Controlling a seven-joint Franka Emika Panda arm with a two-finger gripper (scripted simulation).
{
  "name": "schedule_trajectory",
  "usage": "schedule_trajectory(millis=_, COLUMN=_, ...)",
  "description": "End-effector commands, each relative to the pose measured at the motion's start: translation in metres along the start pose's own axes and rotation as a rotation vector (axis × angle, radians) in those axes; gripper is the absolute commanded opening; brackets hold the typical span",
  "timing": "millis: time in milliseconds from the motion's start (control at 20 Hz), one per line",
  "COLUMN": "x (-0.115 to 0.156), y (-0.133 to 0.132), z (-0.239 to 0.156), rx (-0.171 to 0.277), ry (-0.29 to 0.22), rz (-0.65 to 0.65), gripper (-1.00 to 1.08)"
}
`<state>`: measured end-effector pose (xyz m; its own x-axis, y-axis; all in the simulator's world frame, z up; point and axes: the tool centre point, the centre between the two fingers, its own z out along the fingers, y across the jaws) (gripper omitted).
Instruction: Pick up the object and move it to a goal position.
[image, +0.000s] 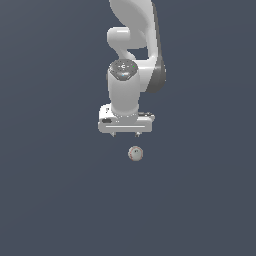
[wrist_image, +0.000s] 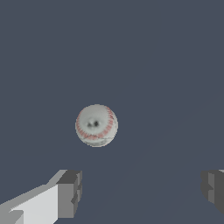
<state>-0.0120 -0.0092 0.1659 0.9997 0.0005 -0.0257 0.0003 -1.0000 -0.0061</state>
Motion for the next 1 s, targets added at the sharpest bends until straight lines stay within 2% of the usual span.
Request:
schedule_trajectory(millis=0, x=0.0000, y=0.0000, z=0.0000, rx=0.000, ry=0.000, rz=0.000, gripper=1.00)
schedule_trajectory(millis=500, x=-0.0088, y=0.0051, z=0.0075, rx=0.013, ry=-0.031, rz=-0.007, gripper=1.00)
schedule_trajectory(millis=950, x=-0.0081, y=0.0042, z=0.0089, rx=0.011, ry=-0.030, rz=-0.035, gripper=1.00)
